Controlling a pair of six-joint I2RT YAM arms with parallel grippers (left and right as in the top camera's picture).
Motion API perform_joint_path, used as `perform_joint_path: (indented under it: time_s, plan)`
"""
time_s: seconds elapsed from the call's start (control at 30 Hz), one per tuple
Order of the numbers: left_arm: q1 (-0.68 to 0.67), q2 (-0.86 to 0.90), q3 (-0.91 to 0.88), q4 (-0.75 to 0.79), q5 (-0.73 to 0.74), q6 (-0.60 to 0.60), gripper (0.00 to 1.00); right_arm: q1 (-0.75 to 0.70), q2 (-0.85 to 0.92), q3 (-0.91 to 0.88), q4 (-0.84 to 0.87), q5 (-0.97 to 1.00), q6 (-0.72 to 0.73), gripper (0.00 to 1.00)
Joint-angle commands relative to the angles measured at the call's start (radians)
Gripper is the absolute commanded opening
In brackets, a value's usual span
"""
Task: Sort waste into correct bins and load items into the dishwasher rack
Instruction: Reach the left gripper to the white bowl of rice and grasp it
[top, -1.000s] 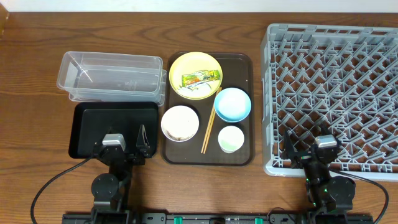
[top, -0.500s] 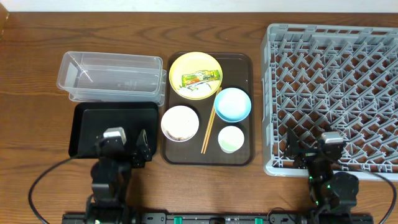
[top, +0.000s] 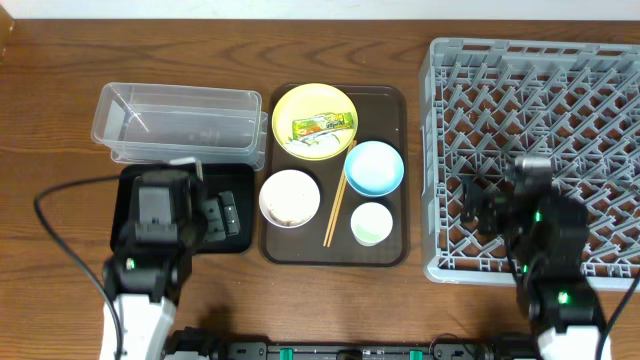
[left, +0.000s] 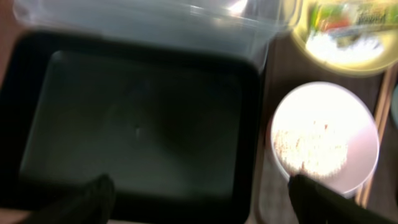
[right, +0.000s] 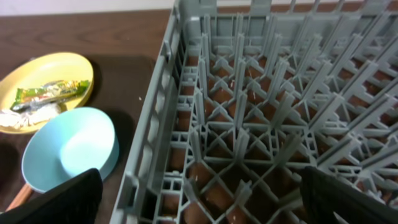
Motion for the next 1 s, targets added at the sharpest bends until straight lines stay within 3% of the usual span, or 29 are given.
perform_joint_path:
  time_s: [0.0,0.23,0.47,0.8,0.97]
  plan:
    - [0.005,0.077,0.097,-0.077,-0.005,-0.013,0.92,-0.015,0.094,0.102,-0.056,0.009,0.009,0.99]
    - [0.005,0.119,0.105,-0.076,0.069,-0.013,0.92,-0.015,0.190,0.144,-0.084,-0.015,0.029,0.99]
    - [-0.025,0.143,0.105,0.106,0.156,-0.016,0.89,-0.015,0.189,0.144,-0.059,-0.069,0.028,0.99]
    - [-0.246,0.323,0.105,0.293,0.156,-0.021,0.85,-0.015,0.190,0.144,-0.057,-0.070,0.029,0.99]
    - [-0.353,0.422,0.105,0.371,0.144,-0.087,0.84,-0.015,0.190,0.144,-0.059,-0.070,0.029,0.99]
